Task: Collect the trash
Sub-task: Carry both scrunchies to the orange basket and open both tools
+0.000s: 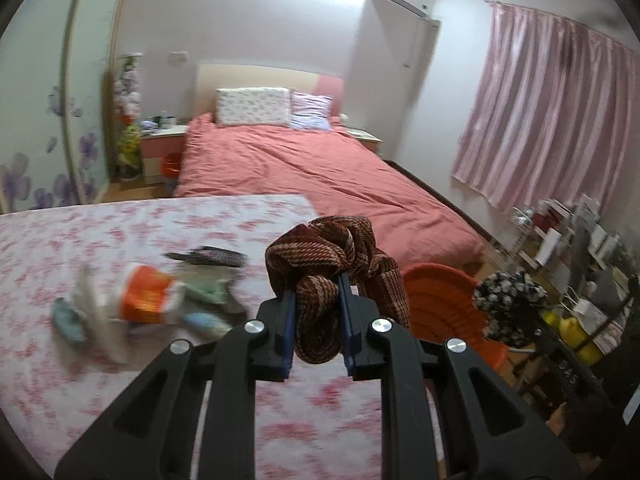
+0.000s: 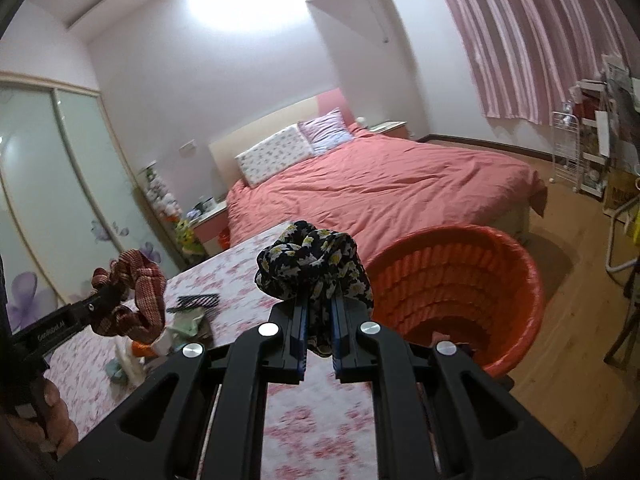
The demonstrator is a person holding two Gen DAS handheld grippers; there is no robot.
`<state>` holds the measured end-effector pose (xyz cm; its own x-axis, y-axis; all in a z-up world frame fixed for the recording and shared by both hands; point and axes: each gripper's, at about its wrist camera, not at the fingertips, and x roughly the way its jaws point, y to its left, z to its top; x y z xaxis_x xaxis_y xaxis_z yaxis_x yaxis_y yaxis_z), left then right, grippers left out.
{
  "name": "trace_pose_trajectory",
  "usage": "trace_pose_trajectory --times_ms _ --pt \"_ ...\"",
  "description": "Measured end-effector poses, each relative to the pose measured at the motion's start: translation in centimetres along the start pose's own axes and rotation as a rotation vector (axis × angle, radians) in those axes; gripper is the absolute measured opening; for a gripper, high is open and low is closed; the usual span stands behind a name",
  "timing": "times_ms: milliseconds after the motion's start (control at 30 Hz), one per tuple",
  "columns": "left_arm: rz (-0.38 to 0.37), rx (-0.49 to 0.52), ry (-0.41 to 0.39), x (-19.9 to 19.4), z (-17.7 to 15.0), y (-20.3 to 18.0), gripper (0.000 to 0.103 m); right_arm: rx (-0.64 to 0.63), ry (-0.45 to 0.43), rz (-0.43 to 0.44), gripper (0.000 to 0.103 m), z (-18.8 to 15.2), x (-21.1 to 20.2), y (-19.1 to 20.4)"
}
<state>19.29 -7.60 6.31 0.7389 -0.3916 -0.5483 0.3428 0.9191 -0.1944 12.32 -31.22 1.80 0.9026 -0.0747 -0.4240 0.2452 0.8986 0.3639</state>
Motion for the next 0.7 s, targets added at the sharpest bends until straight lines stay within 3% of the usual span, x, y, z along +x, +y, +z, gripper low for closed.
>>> trace_pose_trajectory --times_ms 367,633,700 --pt "-0.149 0.097 0.090 6.5 -1.5 -7.8 0.019 0.084 -0.033 -0.076 0.010 1.1 1.7 -5.4" --pt "-0.210 0.141 0.148 11.5 -2.3 -11.4 0.020 0.145 0.007 -0.109 0.011 0.9 4.7 -8.6" --pt "-0.218 0.158 0.169 13.1 -2.7 -12.3 0.026 0.164 0.031 -0.113 0.013 0.7 5.4 -9.2"
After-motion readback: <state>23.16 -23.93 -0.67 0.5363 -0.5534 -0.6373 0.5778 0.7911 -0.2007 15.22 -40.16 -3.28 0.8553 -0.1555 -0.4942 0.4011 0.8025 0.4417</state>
